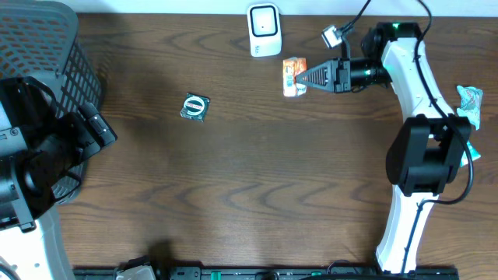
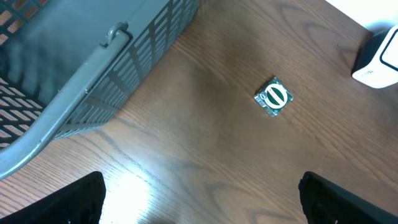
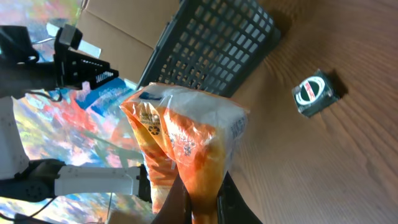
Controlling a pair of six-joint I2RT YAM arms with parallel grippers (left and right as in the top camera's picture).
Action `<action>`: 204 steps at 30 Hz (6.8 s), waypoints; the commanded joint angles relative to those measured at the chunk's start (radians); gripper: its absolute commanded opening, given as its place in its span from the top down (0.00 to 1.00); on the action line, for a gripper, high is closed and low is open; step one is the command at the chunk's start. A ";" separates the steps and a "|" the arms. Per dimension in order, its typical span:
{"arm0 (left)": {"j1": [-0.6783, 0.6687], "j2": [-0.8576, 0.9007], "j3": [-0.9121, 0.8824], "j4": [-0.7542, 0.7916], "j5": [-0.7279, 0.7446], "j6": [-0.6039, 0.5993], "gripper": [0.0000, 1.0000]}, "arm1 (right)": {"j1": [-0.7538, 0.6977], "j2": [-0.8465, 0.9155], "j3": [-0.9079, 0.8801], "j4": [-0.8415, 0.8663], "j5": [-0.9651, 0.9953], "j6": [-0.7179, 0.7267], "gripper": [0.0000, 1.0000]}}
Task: Scan the item barcode
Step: 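Raise the orange pack up beneath the scanner, then hold the orange pack still beneath the scanner, then carry the orange pack to the right edge and release it, then reach the right gripper to the dark green round tin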
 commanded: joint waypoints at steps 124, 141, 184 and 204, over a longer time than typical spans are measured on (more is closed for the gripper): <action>0.005 0.000 -0.009 -0.002 -0.010 -0.002 0.02 | -0.171 -0.062 0.047 0.790 0.352 1.027 0.32; 0.005 0.000 -0.009 -0.002 -0.010 -0.002 0.02 | 0.521 0.071 0.047 1.003 1.327 1.476 0.26; 0.005 0.000 -0.009 -0.002 -0.010 -0.002 0.02 | 0.582 0.238 0.065 0.731 1.442 1.587 0.99; 0.005 0.000 -0.009 -0.002 -0.010 -0.002 0.02 | 0.612 0.062 0.064 0.709 1.438 1.426 0.11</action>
